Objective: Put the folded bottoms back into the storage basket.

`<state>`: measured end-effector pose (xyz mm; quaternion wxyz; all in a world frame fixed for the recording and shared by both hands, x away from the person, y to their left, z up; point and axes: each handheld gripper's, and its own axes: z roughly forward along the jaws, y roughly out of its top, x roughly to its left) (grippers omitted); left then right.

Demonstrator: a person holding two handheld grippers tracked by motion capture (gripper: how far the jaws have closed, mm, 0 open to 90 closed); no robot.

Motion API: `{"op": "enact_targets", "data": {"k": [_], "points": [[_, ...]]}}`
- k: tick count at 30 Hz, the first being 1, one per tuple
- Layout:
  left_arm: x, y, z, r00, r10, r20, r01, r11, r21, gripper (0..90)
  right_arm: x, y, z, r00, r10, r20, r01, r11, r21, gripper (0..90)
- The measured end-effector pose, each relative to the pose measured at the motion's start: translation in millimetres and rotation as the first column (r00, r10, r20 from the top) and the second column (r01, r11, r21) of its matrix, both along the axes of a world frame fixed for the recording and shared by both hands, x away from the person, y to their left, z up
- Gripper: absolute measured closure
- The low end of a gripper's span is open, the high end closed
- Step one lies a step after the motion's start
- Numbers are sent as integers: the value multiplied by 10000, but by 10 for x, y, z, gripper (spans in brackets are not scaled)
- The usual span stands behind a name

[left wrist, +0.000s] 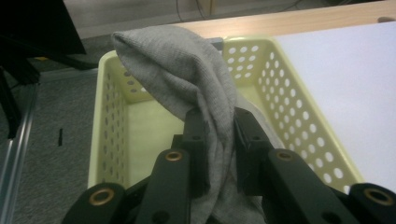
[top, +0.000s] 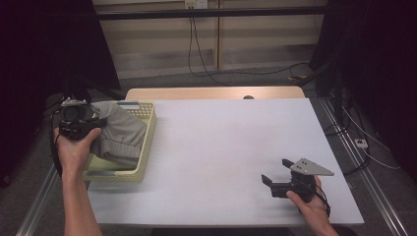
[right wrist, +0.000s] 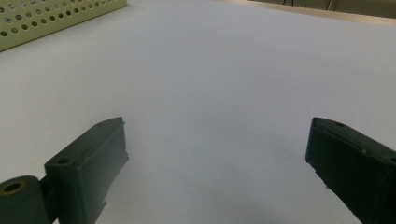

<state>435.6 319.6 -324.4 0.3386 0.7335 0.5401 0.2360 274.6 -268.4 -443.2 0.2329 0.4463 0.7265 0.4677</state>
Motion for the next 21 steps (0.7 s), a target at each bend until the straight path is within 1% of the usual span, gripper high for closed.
{"op": "enact_targets", "data": {"k": [1,6,11,17,20,21], "points": [[0,15,-7,10000,62,-40,-62,10000,51,771,-1,0,0,10000,2,-2,-2,10000,2,51],[9,82,-56,9994,299,-164,-300,9995,-17,771,2,1,-2,10000,13,-13,-13,10000,3,51],[39,95,-112,9980,525,-349,-516,9984,248,772,1,5,-1,10000,13,-17,-13,10000,-5,52],[63,130,-172,9965,663,-504,-650,9975,265,771,-1,2,0,10000,5,1,-5,10000,-12,52],[77,136,-202,9961,667,-579,-655,9976,221,771,-1,0,0,10000,7,-9,-7,10000,-16,52],[83,134,-213,9959,654,-626,-639,9976,264,772,-1,1,0,10000,6,-8,-6,10000,-16,52]]}}
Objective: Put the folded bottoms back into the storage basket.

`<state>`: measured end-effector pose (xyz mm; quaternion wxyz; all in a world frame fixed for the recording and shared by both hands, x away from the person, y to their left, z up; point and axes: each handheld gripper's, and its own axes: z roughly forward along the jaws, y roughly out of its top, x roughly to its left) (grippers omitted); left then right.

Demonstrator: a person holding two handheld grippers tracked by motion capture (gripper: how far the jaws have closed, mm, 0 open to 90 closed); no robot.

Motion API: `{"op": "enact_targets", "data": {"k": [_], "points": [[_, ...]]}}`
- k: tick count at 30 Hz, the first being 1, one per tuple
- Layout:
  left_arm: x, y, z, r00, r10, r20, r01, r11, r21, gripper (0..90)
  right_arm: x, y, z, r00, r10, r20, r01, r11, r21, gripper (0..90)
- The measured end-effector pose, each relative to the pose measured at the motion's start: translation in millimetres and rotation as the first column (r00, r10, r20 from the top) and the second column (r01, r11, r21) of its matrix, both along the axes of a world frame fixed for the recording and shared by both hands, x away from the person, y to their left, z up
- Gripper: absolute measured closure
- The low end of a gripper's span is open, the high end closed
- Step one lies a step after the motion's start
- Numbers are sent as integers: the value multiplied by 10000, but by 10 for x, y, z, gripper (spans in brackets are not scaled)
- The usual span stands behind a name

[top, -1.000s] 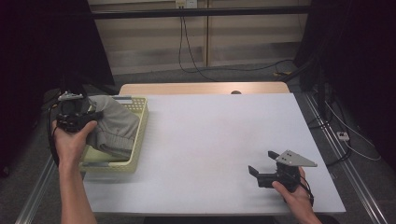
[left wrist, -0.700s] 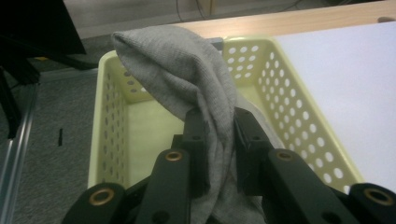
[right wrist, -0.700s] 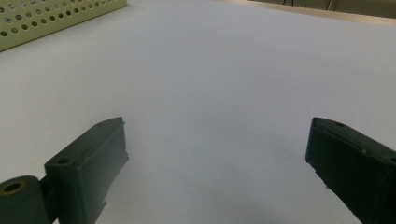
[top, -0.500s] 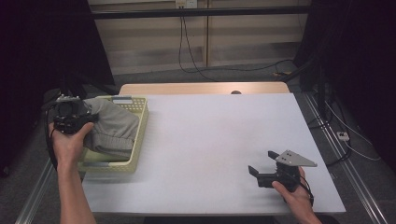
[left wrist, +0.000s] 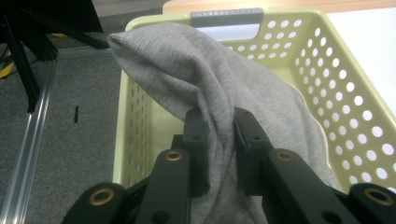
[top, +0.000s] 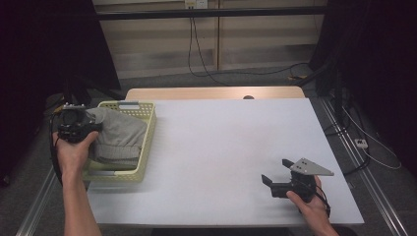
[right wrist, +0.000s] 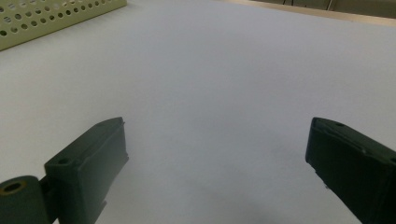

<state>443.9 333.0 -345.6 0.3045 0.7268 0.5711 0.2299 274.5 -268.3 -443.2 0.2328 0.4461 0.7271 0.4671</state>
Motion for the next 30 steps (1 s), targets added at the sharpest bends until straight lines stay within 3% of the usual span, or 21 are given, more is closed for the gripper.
{"op": "enact_targets", "data": {"k": [30], "points": [[158,-94,-269,9956,146,-926,-93,9983,579,766,-2,-2,0,10000,19,-1,-19,10000,-39,52]]}}
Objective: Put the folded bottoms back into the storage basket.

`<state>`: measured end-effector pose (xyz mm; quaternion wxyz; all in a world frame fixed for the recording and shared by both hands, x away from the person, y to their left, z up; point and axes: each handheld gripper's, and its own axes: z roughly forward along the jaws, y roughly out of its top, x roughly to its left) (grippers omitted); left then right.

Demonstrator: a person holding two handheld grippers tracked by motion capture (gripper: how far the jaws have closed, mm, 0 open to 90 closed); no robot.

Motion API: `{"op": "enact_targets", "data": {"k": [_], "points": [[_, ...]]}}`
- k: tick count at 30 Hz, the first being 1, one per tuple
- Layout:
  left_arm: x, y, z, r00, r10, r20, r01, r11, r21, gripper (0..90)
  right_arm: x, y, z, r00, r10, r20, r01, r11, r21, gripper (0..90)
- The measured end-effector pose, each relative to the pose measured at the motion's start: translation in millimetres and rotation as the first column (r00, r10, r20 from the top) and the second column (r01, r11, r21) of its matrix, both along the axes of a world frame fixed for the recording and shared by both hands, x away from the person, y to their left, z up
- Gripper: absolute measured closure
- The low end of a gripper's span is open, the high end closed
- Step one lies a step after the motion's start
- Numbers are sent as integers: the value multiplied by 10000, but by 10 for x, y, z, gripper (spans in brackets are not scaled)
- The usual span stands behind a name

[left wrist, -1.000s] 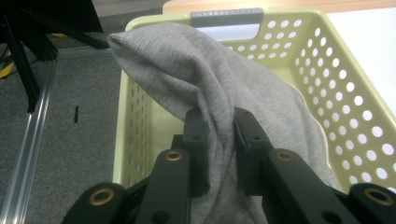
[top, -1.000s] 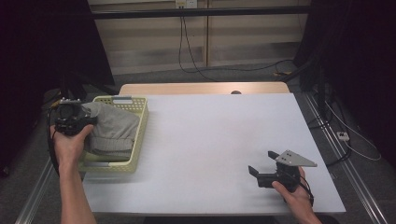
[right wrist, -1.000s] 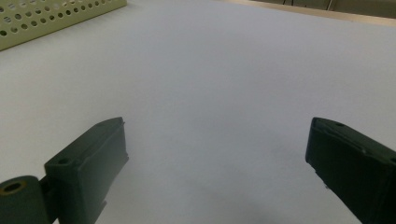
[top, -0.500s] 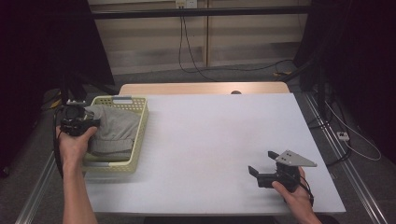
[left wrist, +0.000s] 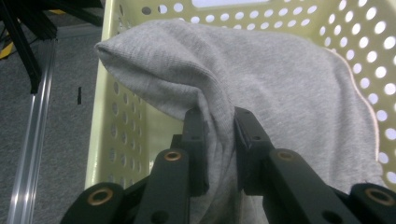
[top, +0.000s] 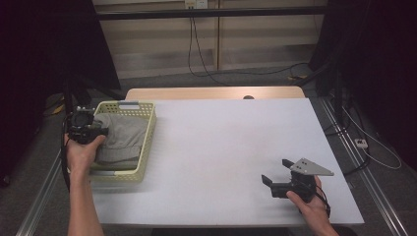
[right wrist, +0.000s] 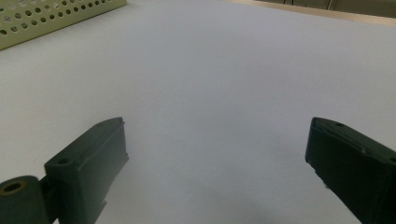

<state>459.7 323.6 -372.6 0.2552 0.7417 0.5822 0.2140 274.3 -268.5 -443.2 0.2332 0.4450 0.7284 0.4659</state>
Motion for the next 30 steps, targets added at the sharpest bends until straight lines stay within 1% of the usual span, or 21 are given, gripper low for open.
{"op": "enact_targets", "data": {"k": [2,4,5,10,11,14,18,24,30], "points": [[15,-20,-27,9998,24,-173,-22,9999,132,765,-1,-1,0,10000,-4,-3,4,10000,6,52],[32,-39,-53,9992,182,-360,-168,9991,382,765,0,0,0,10000,-3,-8,3,10000,1,53],[37,-46,-60,9989,205,-432,-186,9989,442,765,-1,1,1,10000,-1,-8,1,10000,2,53],[55,-37,-104,9982,236,-548,-214,9990,399,765,-2,-2,1,10000,-5,-12,5,10000,-1,53],[63,-34,-115,9978,199,-627,-175,9991,374,765,-1,-2,0,10000,-4,-11,4,10000,-3,53],[89,-54,-162,9973,37,-739,-30,9999,96,763,-2,2,0,10000,-22,-46,22,10000,23,53],[118,-102,-203,9963,-89,-854,117,9994,329,761,0,4,-3,10000,-24,-79,24,10000,37,53],[123,-88,-226,9966,-40,-824,68,9994,337,756,0,5,-3,10000,-22,-86,22,10000,34,53],[100,-21,-204,9975,113,-701,-102,9998,170,737,-1,4,-3,10000,-10,-94,11,10000,46,53]]}}
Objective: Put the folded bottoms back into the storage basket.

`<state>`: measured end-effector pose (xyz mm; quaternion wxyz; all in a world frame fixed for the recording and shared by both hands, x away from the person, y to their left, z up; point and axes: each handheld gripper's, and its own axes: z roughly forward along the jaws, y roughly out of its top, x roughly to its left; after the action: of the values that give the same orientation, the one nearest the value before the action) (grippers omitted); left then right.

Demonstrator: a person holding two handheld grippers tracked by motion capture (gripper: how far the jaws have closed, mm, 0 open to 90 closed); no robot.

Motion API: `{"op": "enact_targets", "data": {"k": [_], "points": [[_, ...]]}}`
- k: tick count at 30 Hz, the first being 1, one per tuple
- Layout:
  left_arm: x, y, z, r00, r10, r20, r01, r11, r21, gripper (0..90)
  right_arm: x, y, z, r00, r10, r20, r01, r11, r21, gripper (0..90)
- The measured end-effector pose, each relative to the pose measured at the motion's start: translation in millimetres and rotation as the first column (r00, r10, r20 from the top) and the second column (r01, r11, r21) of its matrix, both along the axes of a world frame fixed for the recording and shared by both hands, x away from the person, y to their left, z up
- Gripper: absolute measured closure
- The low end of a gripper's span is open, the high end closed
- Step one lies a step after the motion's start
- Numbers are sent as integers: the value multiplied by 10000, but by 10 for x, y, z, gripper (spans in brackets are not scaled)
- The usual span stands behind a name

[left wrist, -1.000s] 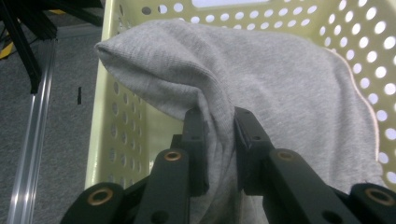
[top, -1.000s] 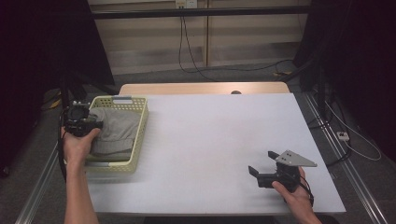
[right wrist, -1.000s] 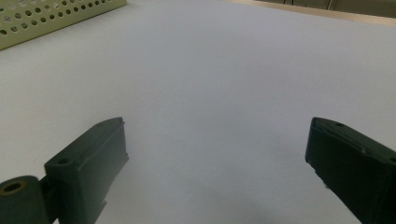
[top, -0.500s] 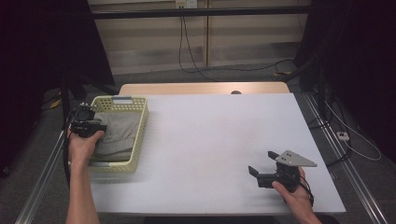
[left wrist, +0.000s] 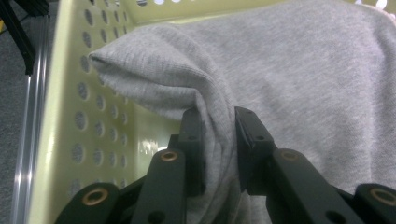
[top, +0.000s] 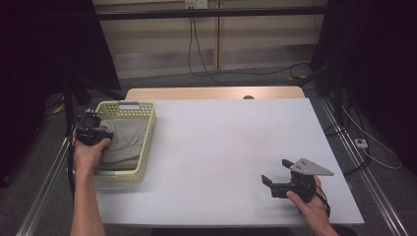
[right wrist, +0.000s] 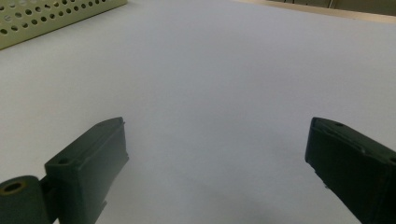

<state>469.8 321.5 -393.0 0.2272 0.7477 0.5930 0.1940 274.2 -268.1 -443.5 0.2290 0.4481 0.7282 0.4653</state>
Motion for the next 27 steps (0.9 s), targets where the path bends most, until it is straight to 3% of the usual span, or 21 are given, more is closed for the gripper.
{"op": "enact_targets", "data": {"k": [4,6,9,11,14,19,27], "points": [[-27,59,48,9996,171,220,-165,9995,-252,677,3,0,-1,10000,7,3,-7,10000,-5,53],[-50,85,87,9983,288,515,-267,9988,-415,643,5,2,-3,10000,25,5,-25,10000,-31,53],[-88,140,150,9949,524,861,-439,9942,-978,593,5,6,-3,10000,13,-2,-13,10000,-28,54],[-94,155,164,9943,579,890,-464,9909,-1262,563,7,6,-4,10000,5,-3,-5,10000,-33,54],[-73,135,135,9970,404,654,-326,9926,-1169,632,8,7,-5,10000,9,2,-9,10000,-46,54],[8,48,16,9997,240,-87,-244,9983,-533,774,8,6,-5,10000,-2,0,2,10000,-44,54],[91,49,-120,9925,890,-839,-912,9956,-230,791,2,-5,-2,10000,-13,15,13,10000,-31,55]]}}
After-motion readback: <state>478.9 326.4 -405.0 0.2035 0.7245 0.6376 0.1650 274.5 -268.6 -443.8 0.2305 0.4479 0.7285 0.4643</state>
